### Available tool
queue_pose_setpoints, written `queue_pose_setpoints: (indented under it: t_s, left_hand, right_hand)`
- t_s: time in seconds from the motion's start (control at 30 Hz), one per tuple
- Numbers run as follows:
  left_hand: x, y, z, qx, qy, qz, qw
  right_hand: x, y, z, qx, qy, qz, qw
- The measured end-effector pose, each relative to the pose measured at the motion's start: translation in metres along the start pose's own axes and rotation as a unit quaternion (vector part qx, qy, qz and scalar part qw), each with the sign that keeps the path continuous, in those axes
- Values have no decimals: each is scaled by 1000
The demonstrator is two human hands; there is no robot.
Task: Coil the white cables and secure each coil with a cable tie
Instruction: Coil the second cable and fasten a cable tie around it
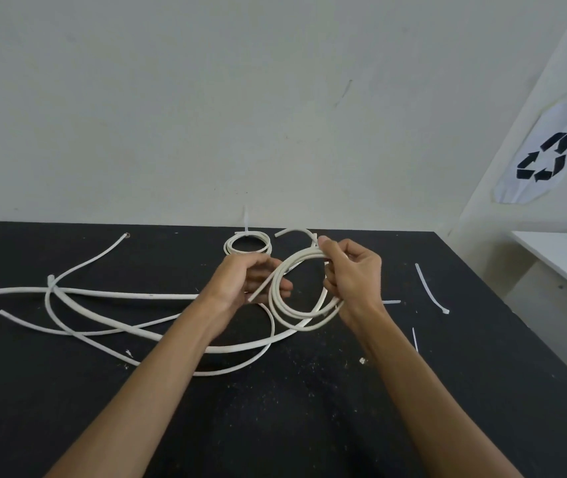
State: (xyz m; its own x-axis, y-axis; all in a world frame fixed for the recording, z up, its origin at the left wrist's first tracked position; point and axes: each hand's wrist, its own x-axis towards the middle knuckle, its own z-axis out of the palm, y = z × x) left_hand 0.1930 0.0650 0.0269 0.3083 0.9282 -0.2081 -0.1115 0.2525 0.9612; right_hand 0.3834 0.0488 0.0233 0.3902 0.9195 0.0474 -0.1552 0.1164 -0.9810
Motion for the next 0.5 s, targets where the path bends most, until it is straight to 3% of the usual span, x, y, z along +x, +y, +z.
queue_pose_setpoints:
  t_s: [0.13, 0.33, 0.5]
  left_hand:
    - [6, 3, 16, 46, -53, -19, 997]
    - [13, -20, 49, 68, 51, 63, 994]
    - [17, -39, 64, 134, 49, 100, 985]
  right_hand:
    - [-2, 5, 3, -46, -22, -41, 998]
    - [-10, 13, 3, -56, 41, -43, 997]
    - [-18, 23, -18, -79, 69, -30, 994]
